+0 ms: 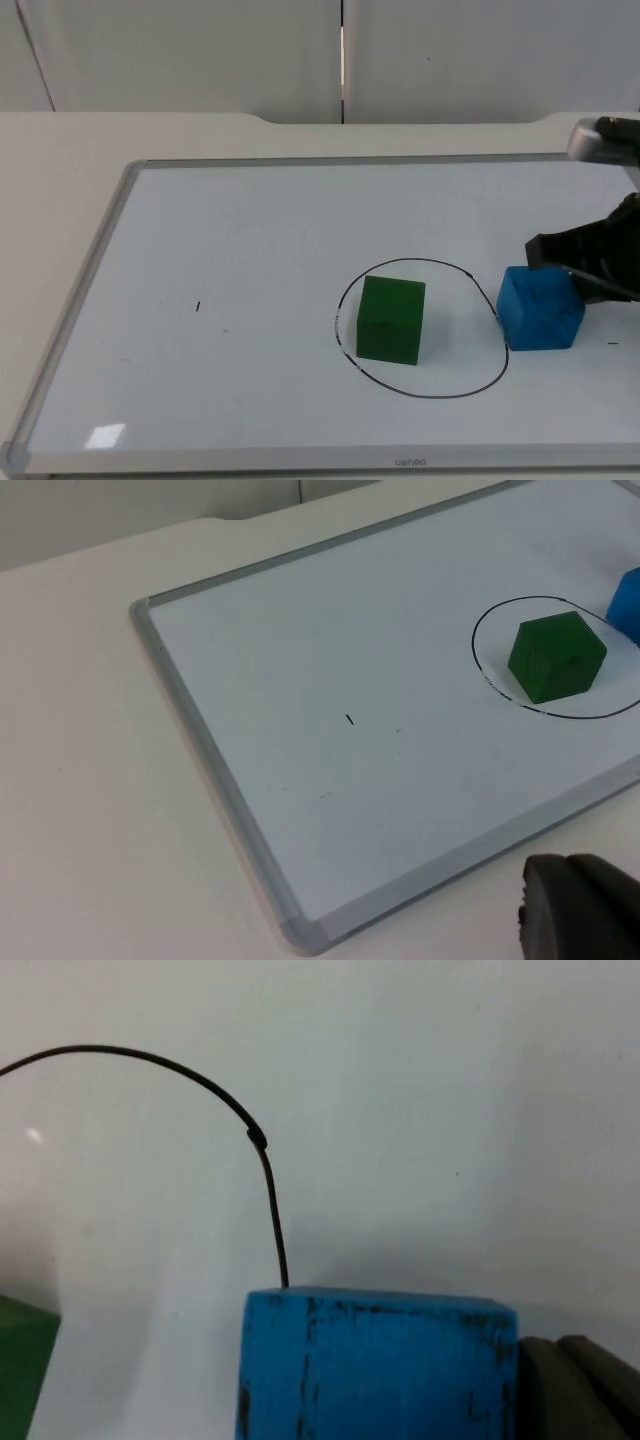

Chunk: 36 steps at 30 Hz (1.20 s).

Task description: Push the two cubes into the marked area.

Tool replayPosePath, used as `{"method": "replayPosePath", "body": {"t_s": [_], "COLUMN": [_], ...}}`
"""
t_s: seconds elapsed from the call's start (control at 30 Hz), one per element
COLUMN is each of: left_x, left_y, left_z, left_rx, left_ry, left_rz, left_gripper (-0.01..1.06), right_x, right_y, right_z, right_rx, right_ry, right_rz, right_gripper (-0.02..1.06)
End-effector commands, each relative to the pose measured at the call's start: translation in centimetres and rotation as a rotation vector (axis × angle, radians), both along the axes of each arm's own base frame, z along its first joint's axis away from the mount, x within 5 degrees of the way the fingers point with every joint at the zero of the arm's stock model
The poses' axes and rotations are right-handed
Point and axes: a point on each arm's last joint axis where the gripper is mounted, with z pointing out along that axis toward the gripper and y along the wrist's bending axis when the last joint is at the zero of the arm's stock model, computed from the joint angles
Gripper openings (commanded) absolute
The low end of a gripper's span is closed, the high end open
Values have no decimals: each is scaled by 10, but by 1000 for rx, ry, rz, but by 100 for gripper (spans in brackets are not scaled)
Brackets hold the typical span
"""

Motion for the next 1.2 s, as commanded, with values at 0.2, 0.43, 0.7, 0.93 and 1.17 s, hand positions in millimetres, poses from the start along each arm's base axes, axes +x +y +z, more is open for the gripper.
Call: {"method": "replayPosePath", "body": {"t_s": [0.2, 0.43, 0.7, 0.93, 1.17], "left_x": [0, 0, 0, 0, 0], "left_y": [0, 0, 0, 0, 0], "left_z": [-1, -1, -1, -1, -1], "left_rx": [2, 2, 2, 2, 2], "left_ry": [-3, -3, -3, -3, -3], "left_rz": [-1, -1, -1, -1, -1], "left_gripper": [0, 0, 0, 0, 0], "right_x": [-3, -5, -5, -4, -4], "right_y": [2, 7, 17, 17, 17], "right_z": [0, -1, 2, 2, 2], "right_rx": [-5, 6, 29, 32, 32], "right_ry": [35, 52, 6, 2, 2], "right_rz": [6, 5, 9, 5, 5], "right_gripper": [0, 0, 0, 0, 0]}}
